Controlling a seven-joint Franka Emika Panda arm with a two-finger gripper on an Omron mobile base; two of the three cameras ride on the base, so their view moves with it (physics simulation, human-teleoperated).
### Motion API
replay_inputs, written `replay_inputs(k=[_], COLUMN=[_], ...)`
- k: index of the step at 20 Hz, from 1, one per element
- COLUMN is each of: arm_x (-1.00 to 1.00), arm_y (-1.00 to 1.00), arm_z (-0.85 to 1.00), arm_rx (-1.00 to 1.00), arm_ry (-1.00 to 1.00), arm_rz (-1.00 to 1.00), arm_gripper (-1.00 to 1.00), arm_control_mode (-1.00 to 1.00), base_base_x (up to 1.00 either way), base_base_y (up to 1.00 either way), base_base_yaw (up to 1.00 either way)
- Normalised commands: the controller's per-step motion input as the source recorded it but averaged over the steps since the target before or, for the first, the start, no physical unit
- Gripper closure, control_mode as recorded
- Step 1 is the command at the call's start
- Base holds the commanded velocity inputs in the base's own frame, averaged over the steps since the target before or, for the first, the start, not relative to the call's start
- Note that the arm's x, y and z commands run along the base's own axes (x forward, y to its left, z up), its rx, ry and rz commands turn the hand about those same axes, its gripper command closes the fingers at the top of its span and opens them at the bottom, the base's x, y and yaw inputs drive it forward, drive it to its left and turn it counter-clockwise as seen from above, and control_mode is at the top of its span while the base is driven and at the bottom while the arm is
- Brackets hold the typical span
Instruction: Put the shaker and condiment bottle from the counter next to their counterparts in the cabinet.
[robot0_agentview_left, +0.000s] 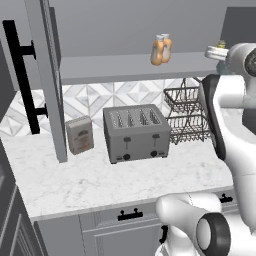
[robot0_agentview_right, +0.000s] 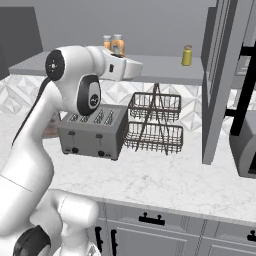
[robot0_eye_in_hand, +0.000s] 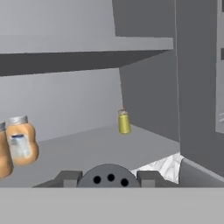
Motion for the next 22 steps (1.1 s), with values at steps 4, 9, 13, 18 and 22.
replay_inputs(k=[4,9,13,18,22], arm_x=[0.66,0.64,0.60,0.51,0.42], arm_y=[-0.28,-0.27,-0.19,-0.05,-0.03], arm_z=[-0.15,-0.12,-0.03,0.00,0.00], arm_rx=[0.00,0.00,0.00,0.00,0.00], arm_ry=[0.04,0.10,0.13,0.12,0.07], arm_rz=[-0.06,-0.05,-0.03,0.00,0.00], arm_gripper=[1.00,1.00,1.00,1.00,1.00], arm_control_mode=[-1.00,-1.00,-1.00,-1.00,-1.00], base_base_x=[0.00,0.00,0.00,0.00,0.00], base_base_y=[0.00,0.00,0.00,0.00,0.00], base_base_yaw=[0.00,0.00,0.00,0.00,0.00])
